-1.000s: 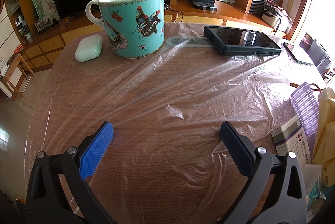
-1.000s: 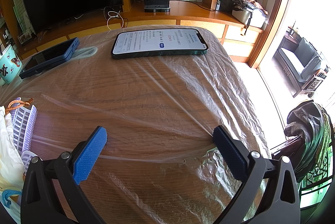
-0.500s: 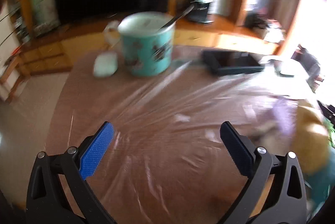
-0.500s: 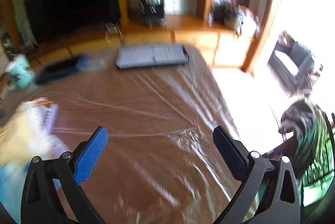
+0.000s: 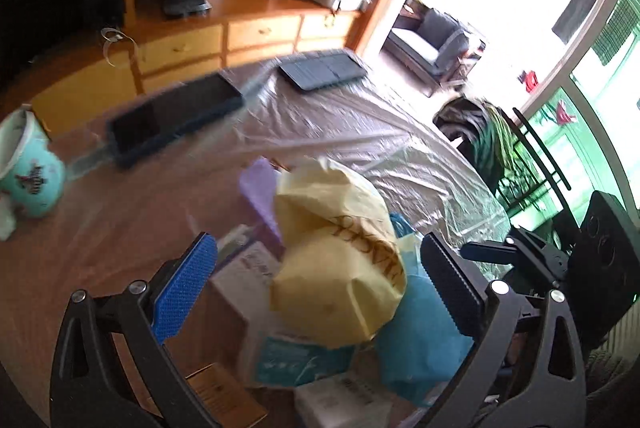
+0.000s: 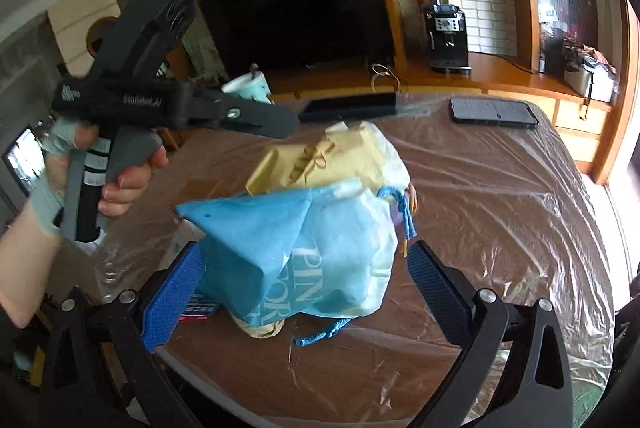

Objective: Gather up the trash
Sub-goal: 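Grasp the yellow paper bag with the left tool while the right tool grasps the blue bag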

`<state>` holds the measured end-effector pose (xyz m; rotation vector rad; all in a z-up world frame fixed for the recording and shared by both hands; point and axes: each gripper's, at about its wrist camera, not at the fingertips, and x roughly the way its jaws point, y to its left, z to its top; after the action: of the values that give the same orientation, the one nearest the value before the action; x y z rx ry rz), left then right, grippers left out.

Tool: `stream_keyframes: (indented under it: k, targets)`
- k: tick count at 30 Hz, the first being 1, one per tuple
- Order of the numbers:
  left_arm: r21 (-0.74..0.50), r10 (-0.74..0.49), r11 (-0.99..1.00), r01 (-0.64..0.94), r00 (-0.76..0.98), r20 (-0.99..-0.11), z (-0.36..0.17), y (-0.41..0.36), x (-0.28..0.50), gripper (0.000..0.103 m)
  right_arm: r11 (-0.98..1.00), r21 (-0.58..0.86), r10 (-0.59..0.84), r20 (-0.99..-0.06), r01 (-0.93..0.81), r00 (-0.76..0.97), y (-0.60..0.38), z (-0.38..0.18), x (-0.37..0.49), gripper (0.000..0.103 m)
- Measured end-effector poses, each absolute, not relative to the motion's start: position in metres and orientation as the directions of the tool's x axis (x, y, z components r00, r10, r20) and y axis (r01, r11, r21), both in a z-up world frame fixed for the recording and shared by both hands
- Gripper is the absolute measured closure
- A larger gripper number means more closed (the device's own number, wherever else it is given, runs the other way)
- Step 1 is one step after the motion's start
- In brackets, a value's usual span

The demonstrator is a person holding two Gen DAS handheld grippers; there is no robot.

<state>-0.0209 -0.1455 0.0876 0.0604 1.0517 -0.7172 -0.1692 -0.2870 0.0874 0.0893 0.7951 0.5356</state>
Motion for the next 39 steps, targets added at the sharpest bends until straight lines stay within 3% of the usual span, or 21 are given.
stream_keyframes:
  k: [8, 12, 17, 18, 26, 39]
  targets:
    - [-0.314, -0.482, 0.747, 0.587, 0.152, -0.863, 0.048, -0.173, -0.013, 0.001, 0.817, 0.432, 0.575, -0.655, -0.381, 0.491, -0.301, 0.062, -0.14, 0.004]
    - [-0.342, -0.484, 0.748, 0.569, 0.115, -0.868, 0.044, -0.171, -0.007, 0.001, 0.813, 0.447, 0.581, -0.666, -0.373, 0.468, -0.302, 0.054, -0.134, 0.004]
    - [-0.366, -0.504, 0.744, 0.56, 0.109, -0.857, 0.05, -0.168, -0.006, 0.021, 0.772, 0.53, 0.635, -0.632, -0.35, 0.443, -0.311, 0.047, -0.131, 0.004]
    - [-0.359, -0.5, 0.745, 0.561, 0.115, -0.858, 0.051, -0.168, -0.006, 0.03, 0.758, 0.551, 0.652, -0.62, -0.35, 0.436, -0.313, 0.045, -0.131, 0.004]
    - [-0.406, -0.555, 0.743, 0.532, 0.152, -0.818, 0.062, -0.155, -0.009, 0.045, 0.702, 0.615, 0.709, -0.555, -0.359, 0.434, -0.325, 0.047, -0.136, 0.021]
    - [-0.469, -0.646, 0.748, 0.47, 0.353, -0.677, 0.106, -0.105, -0.034, 0.046, 0.747, 0.572, 0.653, -0.533, -0.339, 0.538, -0.352, 0.07, -0.154, 0.022]
